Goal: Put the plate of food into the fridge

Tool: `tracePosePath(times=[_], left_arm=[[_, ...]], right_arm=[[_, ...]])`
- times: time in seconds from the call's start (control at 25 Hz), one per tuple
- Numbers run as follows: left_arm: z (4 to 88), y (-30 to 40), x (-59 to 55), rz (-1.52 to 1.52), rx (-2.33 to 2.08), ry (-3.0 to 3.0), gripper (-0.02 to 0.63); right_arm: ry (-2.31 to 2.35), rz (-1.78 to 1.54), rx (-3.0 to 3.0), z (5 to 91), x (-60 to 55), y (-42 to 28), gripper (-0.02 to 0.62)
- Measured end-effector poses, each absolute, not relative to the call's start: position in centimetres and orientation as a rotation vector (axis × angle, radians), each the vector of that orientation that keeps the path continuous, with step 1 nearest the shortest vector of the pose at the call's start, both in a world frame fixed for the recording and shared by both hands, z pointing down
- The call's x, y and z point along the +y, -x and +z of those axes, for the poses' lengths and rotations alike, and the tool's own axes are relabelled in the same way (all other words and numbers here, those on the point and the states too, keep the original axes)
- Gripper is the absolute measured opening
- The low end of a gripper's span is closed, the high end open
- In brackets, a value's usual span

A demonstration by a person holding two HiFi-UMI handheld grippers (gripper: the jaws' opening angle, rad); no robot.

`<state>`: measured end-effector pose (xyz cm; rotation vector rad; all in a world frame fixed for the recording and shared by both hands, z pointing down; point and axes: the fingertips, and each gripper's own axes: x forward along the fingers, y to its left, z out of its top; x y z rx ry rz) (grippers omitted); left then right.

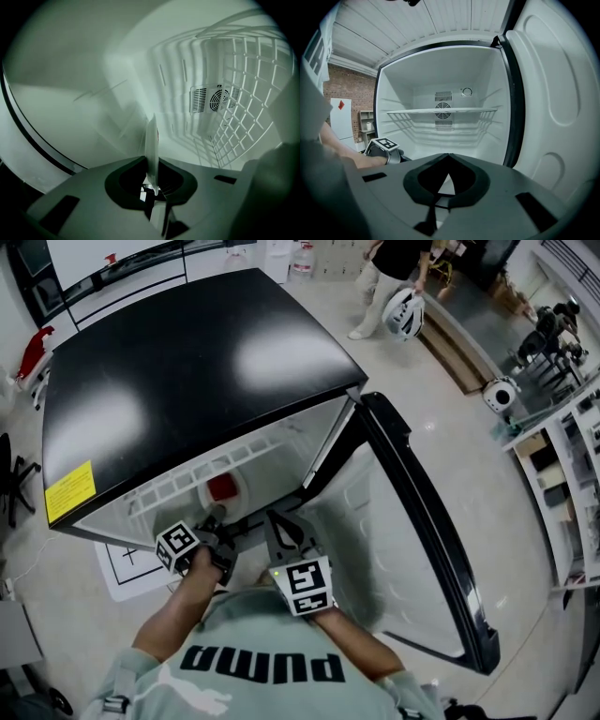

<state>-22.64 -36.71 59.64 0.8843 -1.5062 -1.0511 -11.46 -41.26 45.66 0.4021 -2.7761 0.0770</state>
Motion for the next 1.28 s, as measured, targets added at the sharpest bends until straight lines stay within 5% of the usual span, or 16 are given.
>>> tracePosePath(times=[0.8,1.28], left_arm=[[61.0,23.6,-37.1,-0.882,-1.659,-0.877,0.048],[61.0,24.0,-36.5,-0.481,-1.903,-0.928,0.06]], right_arm=[[-0.353,0.101,-2.798,45.6,-41.2,11.5,0.005],[-0.332,0.114,-2.818,45.4,-41.0,11.1,0.005]])
